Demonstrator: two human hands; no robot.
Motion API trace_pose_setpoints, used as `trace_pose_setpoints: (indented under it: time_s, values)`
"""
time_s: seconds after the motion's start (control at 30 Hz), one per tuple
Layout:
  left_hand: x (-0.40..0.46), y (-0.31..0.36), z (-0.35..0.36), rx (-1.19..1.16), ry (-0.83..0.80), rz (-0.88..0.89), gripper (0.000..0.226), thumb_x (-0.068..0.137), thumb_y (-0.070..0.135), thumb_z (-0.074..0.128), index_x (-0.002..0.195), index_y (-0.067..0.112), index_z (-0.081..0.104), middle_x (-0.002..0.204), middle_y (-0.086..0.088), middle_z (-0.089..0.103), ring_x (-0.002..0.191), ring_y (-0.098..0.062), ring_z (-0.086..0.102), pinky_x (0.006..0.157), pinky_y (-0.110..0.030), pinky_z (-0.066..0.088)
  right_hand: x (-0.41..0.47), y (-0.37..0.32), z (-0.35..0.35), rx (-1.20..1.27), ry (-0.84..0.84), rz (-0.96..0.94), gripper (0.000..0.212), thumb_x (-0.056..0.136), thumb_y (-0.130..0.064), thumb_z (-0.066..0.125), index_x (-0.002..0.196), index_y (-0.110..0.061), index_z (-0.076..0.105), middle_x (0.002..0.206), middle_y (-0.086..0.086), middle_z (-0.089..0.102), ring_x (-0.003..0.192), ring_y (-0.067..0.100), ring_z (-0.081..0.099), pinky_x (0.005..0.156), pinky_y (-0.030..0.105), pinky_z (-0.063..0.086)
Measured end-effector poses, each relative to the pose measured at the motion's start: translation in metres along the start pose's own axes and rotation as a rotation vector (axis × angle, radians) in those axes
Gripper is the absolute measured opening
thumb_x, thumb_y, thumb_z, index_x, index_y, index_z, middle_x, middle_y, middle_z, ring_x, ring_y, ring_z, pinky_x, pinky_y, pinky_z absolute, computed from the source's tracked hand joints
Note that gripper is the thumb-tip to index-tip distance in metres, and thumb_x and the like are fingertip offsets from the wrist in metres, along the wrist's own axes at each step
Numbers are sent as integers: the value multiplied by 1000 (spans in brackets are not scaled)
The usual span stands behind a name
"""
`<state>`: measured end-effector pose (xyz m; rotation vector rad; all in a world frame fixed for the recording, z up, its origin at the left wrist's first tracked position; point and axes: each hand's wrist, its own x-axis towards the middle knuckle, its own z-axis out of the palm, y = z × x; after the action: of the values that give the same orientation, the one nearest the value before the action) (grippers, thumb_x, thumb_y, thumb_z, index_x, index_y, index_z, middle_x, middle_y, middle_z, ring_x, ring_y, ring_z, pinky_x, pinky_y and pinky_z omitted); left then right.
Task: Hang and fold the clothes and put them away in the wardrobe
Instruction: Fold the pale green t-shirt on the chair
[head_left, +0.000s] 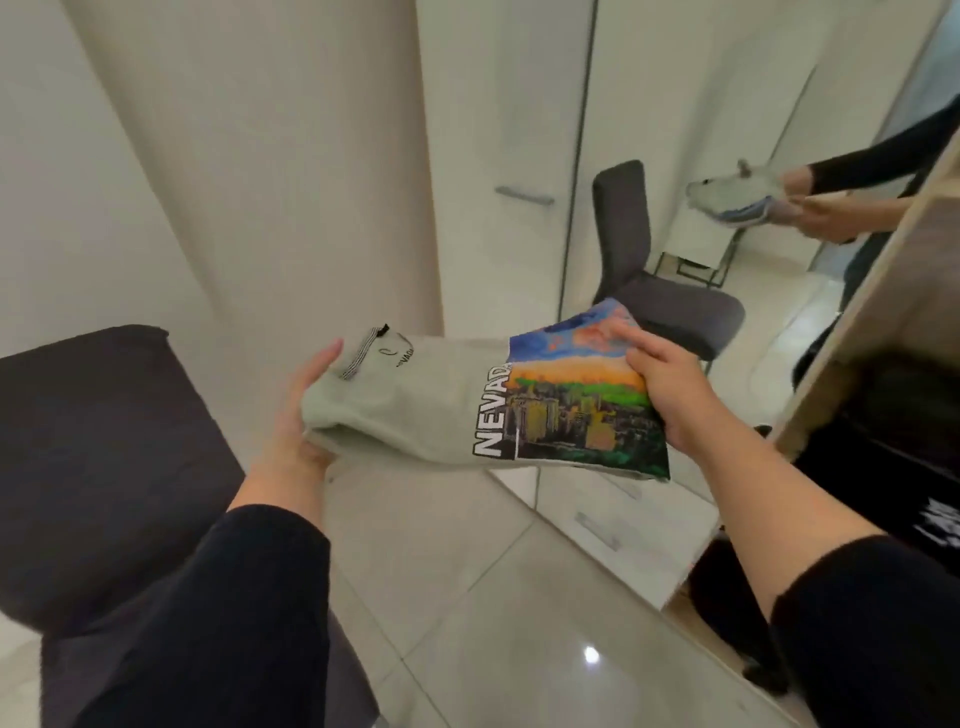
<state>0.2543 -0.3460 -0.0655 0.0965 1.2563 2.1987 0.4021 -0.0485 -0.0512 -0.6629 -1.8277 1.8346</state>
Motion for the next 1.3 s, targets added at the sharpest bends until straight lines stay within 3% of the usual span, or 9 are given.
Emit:
trace_pose_setpoints:
  time_s: [0.17,0.3,0.47,0.6,0.83,0.97,1.03,1.2,1.3]
  values:
    - [56,-70,85,408,12,-228,65,90,-5,47,142,32,35,112,-3,61,78,-21,68,51,-29,56,13,30,-113,-283,199,70,43,102,-9,31,140,-22,47,142,2,44,116,24,52,93,36,50]
    - [95,-123,138,494,-116,-251,82,87,-16,37,144,43,31,126,-1,54,92,-20,65,55,-27,57,3,61,-184,-488,367,142,46,102,-10,31,145,-24,38,151,3,34,118,26,50,88,24,41]
    - [133,-194,208,690,-290,-316,83,82,-22,25,138,37,45,121,-6,62,94,-22,64,65,-29,58,-18,85,-253,-631,447,331,51,103,-10,25,151,-29,20,160,-6,6,112,35,52,80,36,45]
    - [150,-243,256,795,-393,-306,83,82,-19,26,141,37,42,126,-4,60,102,-23,62,76,-32,53,-39,101,-302,-775,552,441,53,104,-17,25,152,-32,8,159,-1,13,117,42,50,75,37,46]
    - [144,-329,336,977,-588,-343,75,87,-15,31,146,31,34,125,-5,58,107,-30,60,72,-27,50,-75,138,-379,-804,648,560,60,101,-10,30,153,-22,2,158,13,15,136,35,35,103,32,35]
    - [149,-376,376,1032,-646,-384,79,84,-17,43,146,31,33,131,-6,55,117,-33,55,75,-29,49,-65,160,-415,-761,689,590,61,100,-7,31,153,-17,3,158,13,13,113,29,53,81,23,43]
    - [159,-393,391,1048,-639,-371,79,85,-16,44,147,31,33,135,-6,53,116,-31,56,76,-27,49,-52,169,-435,-756,683,595,62,100,-7,32,153,-17,2,158,14,16,94,25,57,58,8,27]
    - [205,-429,428,1070,-598,-326,75,86,-13,44,146,32,35,137,-7,51,82,-16,59,64,-24,48,-9,190,-483,-783,683,609,63,99,-5,32,153,-18,3,159,10,9,134,34,38,103,34,36]
    - [233,-450,450,1095,-585,-322,75,87,-12,45,145,35,35,141,-7,48,64,-12,50,47,-18,44,22,203,-511,-731,687,620,65,99,-4,33,153,-22,2,158,8,14,132,31,40,99,31,39]
